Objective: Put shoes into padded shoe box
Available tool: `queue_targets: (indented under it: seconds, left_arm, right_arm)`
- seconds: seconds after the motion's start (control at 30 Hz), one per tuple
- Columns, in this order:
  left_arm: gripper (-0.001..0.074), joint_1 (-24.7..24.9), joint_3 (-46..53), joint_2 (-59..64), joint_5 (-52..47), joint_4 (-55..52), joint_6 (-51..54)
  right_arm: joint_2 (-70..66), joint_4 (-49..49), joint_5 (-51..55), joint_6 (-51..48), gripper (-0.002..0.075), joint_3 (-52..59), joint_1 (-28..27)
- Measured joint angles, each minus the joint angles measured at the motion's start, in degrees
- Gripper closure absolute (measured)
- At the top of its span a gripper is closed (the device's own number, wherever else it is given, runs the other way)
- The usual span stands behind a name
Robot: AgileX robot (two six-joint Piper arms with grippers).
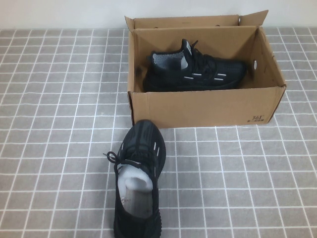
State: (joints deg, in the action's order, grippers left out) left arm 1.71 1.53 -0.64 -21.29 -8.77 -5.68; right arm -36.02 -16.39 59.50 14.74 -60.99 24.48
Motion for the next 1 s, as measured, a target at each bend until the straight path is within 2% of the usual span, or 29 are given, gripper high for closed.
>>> queue_targets:
  seconds: [0.13,0.27,0.43,0.6,0.7,0.87,1.0]
  left_arm:
    - [0.0741,0.0,0.0,0.0,0.0,0.0,0.0]
    - [0.0741,0.0,0.0,0.0,0.0,0.0,0.0]
    - [0.0741,0.0,0.0,0.0,0.0,0.0,0.0]
    - [0.0741,0.0,0.0,0.0,0.0,0.0,0.0]
    - [0.0741,0.0,0.0,0.0,0.0,0.0,0.0]
    - [0.0741,0.0,0.0,0.0,0.0,0.0,0.0]
    - [0.0741,0.0,0.0,0.0,0.0,0.0,0.0]
  right_arm:
    - [0.6,-0.5,3.7,0.0,0.0732,0.0,0.0]
    - [0.4,-3.7,3.0,-2.2,0.0732,0.1,0.0]
    - [3.2,-10.5,-6.4,-1.7,0.0732,3.5,-1.5]
    - [13.2,-9.8,-25.7,1.8,0.0733,15.8,-9.0]
    - [20.6,-9.8,-33.4,3.3,0.0733,25.6,-12.8]
    - [32.6,-10.6,-36.3,3.4,0.0733,40.3,-14.9]
    - [38.3,-12.4,-42.9,3.5,0.0733,50.5,-16.4]
